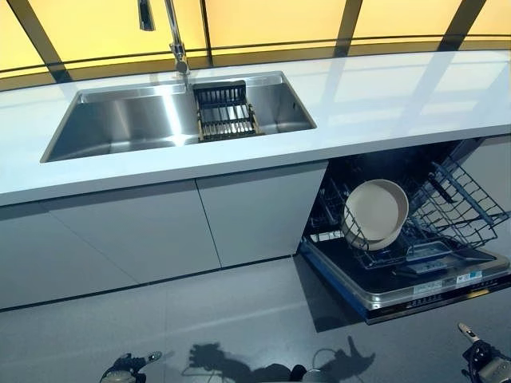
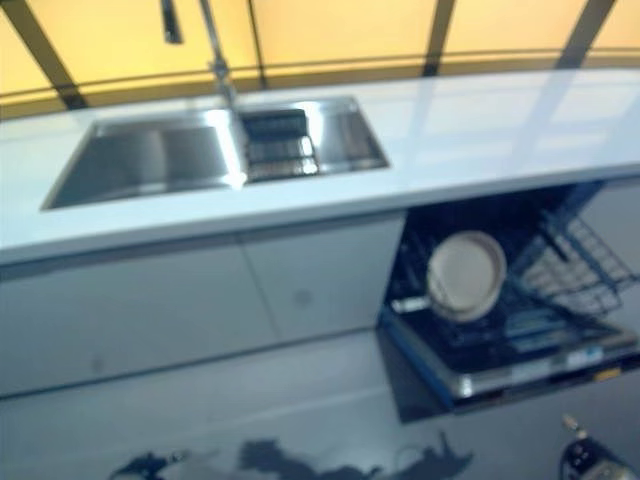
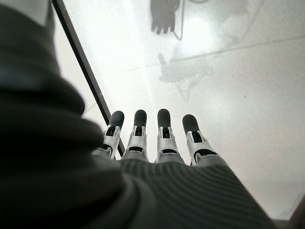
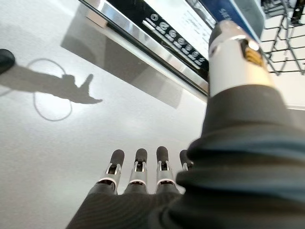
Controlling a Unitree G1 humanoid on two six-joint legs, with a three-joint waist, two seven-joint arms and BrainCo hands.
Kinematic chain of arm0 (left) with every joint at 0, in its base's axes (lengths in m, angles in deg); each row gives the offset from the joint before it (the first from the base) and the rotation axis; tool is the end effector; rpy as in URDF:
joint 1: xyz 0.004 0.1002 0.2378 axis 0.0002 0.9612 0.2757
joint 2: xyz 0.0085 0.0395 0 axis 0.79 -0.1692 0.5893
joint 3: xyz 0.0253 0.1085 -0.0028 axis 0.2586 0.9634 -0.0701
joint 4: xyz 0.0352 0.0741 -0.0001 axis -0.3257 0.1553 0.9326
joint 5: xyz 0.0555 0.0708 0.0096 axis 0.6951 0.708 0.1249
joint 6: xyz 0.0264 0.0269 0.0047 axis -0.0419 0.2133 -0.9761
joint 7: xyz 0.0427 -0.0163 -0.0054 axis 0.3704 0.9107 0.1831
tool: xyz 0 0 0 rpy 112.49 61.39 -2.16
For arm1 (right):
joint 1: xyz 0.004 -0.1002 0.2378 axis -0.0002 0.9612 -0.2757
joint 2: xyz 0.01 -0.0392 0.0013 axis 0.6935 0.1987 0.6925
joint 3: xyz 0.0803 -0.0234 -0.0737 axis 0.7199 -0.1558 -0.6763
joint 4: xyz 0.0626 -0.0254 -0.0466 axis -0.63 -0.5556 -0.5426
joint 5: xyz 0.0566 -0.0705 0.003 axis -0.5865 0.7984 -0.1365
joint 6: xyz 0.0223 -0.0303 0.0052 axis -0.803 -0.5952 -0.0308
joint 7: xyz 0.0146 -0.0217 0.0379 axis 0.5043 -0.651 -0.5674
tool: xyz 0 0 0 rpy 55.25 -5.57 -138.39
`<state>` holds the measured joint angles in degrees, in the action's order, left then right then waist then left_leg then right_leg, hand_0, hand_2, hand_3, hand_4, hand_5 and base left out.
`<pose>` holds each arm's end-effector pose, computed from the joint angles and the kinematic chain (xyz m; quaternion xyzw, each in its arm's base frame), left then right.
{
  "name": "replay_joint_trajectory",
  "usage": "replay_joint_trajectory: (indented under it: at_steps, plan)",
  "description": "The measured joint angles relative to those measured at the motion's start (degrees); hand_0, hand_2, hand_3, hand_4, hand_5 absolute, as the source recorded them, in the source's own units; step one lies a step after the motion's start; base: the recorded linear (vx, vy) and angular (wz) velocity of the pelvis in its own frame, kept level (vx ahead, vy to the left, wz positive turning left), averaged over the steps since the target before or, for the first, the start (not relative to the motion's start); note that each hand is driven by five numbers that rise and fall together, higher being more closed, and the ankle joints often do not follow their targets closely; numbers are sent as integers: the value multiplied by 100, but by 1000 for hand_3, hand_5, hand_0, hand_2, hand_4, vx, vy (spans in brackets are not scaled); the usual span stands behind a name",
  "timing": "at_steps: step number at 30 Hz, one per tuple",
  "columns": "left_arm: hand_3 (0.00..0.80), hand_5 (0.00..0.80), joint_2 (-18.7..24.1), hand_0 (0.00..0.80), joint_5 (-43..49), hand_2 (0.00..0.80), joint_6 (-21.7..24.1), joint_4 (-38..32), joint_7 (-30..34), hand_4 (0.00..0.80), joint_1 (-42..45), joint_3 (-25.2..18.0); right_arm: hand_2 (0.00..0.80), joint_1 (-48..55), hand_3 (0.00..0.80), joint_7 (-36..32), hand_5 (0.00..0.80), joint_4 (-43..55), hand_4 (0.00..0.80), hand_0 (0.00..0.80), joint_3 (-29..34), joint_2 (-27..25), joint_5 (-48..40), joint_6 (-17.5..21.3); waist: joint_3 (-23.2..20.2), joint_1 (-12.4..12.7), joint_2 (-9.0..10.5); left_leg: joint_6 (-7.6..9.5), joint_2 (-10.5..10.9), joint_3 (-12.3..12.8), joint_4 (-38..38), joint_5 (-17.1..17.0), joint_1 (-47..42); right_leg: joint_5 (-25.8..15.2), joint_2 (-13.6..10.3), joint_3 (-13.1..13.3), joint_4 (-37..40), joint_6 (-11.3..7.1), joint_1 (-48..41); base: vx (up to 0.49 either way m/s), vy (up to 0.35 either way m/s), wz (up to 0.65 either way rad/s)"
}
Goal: Take plates into dishwasher
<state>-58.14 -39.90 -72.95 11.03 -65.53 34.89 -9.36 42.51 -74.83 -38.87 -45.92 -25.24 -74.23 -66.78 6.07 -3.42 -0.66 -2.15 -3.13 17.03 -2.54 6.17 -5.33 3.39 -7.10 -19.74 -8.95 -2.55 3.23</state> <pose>0.0858 0.2801 -0.0923 0.1661 0.5642 0.1841 0.7875 0.0898 -0.3822 -0.0228 0.1904 0.4235 -0.4693 0.7511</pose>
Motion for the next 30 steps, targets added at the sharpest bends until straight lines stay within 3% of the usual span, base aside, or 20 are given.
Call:
replay_joint_trajectory:
  at_steps: [5,7,9,10,12,14,15,16,17,18,19,20,22,23,27,30]
  plan:
    - [0,0,97,0,18,0,-102,-27,-94,0,-54,-26,0,33,0,-157,0,-11,0,0,-15,7,114,-102,110,-27,30,17,30,8,47,-28,-8,-81,-10,74,-25,-23,21,-152,8,-10]
    - [0,0,232,0,17,0,-175,-25,-101,0,-58,-77,0,36,0,-187,0,-11,0,0,-18,48,115,-125,165,-13,80,23,-26,95,67,-59,-6,-176,-14,82,4,-36,70,-128,-166,-20]
    - [0,0,302,0,17,0,-186,77,-59,0,-69,-276,0,82,0,-219,0,-70,0,0,-10,132,112,-103,256,-14,-24,42,-186,153,99,-114,-2,-194,-92,204,-109,-131,111,-144,-308,0]
    - [0,0,279,0,16,0,-190,142,-27,0,-88,-286,0,174,0,-222,0,-121,0,0,-11,163,112,-96,264,-17,-43,25,-247,164,52,-130,-26,-129,-289,204,-363,-206,117,-131,-432,16]
    - [0,0,303,0,15,0,-240,221,49,0,-73,-294,0,240,0,-219,0,-198,0,0,-10,330,109,-78,292,20,-65,-18,-334,165,-99,-91,19,-230,-961,364,-626,-493,110,-83,-500,-2]
    - [0,0,324,0,9,0,-317,299,68,0,-69,-284,0,174,0,-220,0,-184,0,0,-15,564,43,-76,353,85,48,-157,-419,37,-366,-5,168,-509,-1470,538,-107,-796,38,-115,-457,-14]
    - [0,0,341,0,9,0,-337,292,68,0,-89,-287,0,114,0,-220,0,-185,0,0,-17,680,-39,-85,379,137,154,-268,-495,-81,-602,72,321,-670,-1533,557,216,-830,-29,-107,-392,7]
    - [0,0,435,0,9,0,-349,269,72,0,-99,-282,0,71,0,-221,0,-187,0,0,-20,849,-170,-108,454,121,264,-446,-582,-210,-928,176,518,-1054,-1464,570,282,-746,-147,-113,-320,28]
    - [0,0,488,0,9,0,-348,249,65,0,-111,-285,0,86,0,-222,0,-185,0,0,-26,954,-215,-121,457,127,354,-501,-623,-223,-1063,192,602,-1001,-1443,474,223,-840,-182,-179,-339,11]
    - [0,0,463,0,-10,0,-354,38,18,0,-21,-290,0,54,0,-192,0,-136,0,0,-93,1069,-302,-126,487,226,365,-687,-861,-176,-1308,260,741,-526,-1273,330,219,-1105,-168,-160,-239,-7]
    - [0,0,260,0,-20,0,-369,-105,6,0,13,-288,0,39,0,-191,0,32,0,0,-106,1087,-364,-114,545,257,137,-643,-1134,-212,-1389,286,836,-423,-1012,289,171,-935,-154,-153,-259,-20]
    - [0,0,78,0,-19,0,-368,-147,18,0,18,-283,0,45,0,-208,0,72,0,0,-121,1085,-388,-103,547,278,30,-535,-1230,-231,-1306,214,822,-375,-938,265,59,-865,-77,-33,-166,4]
    - [0,0,-155,0,-14,0,-368,-184,79,0,69,-282,0,64,0,-289,0,26,0,0,-143,1055,-391,-94,513,274,-88,-312,-1234,-203,-1038,22,710,-305,-864,211,-12,-768,-73,-53,-125,7]
    - [0,0,-192,0,-11,0,-368,-187,92,0,69,-280,0,43,0,-321,0,23,0,0,-171,1017,-391,-89,499,270,-119,-314,-1229,-212,-895,-58,665,-290,-841,193,-30,-745,-72,-72,-69,9]
    - [0,0,-194,0,-11,0,-349,-287,125,0,35,-271,0,45,0,-387,0,-120,0,0,-187,795,-424,-40,479,268,-150,-643,-1079,-263,-555,-334,626,-251,-951,181,-197,-762,67,-59,-80,11]
    - [0,0,-184,0,-11,0,-341,-317,127,0,43,-224,0,50,0,-395,0,-231,0,0,-199,815,-594,-19,464,267,-113,-722,-984,-349,-492,-387,679,-218,-1038,190,-256,-803,101,-18,-40,18]
